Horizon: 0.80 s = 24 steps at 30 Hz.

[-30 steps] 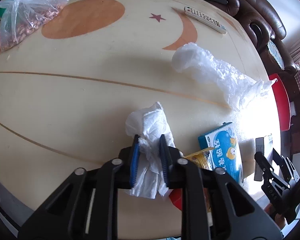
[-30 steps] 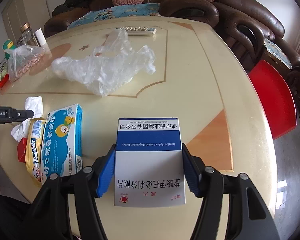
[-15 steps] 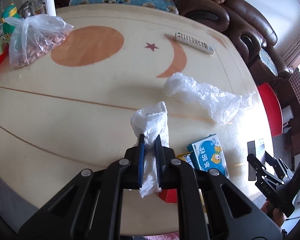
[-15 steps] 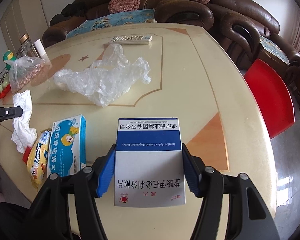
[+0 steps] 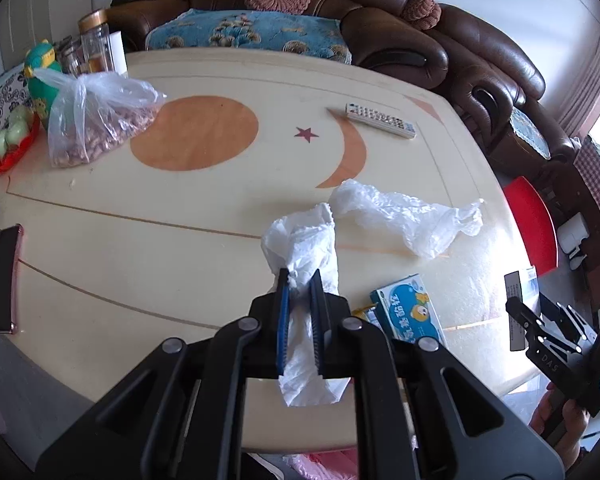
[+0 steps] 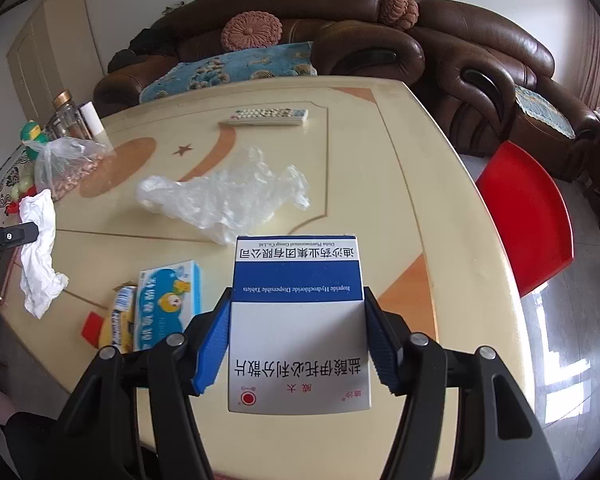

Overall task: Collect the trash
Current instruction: 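Grasp and lift the tissue with the left tool while the right tool lifts the medicine box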

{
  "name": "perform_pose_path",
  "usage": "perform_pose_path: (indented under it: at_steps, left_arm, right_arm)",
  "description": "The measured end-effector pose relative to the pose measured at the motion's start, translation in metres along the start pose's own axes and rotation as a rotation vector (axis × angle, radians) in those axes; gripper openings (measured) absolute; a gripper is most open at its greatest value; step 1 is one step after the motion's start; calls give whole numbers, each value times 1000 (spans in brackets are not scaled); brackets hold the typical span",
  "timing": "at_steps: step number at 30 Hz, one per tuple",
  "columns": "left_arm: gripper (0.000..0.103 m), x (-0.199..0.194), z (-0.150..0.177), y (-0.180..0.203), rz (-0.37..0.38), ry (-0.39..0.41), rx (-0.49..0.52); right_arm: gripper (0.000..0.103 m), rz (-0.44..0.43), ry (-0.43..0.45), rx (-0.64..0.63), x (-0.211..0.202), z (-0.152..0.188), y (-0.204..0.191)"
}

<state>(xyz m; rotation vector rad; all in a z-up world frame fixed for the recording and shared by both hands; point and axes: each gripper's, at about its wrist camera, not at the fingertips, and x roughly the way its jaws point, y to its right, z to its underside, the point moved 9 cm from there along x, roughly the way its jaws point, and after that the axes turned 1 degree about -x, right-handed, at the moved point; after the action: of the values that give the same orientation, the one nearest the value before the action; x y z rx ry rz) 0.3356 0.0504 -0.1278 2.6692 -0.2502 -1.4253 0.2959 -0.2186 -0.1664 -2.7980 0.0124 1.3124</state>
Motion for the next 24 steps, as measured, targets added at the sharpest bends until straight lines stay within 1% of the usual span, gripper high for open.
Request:
perform_pose_path:
  at_steps: [3, 9, 17, 24]
  left_arm:
    - [11, -16, 6, 7, -1, 20, 30]
    - [11, -46, 24, 23, 23, 45, 78]
    - [11, -82, 58, 48, 45, 77, 172]
    - [11, -105, 84, 61, 61, 87, 205]
  right_arm:
    - [59, -14, 23, -22, -17, -2, -11]
    - [59, -50, 71, -59, -58, -1, -34]
    - [59, -85, 111, -98, -109, 18, -58]
    - [59, -103, 129, -126, -142, 38, -73]
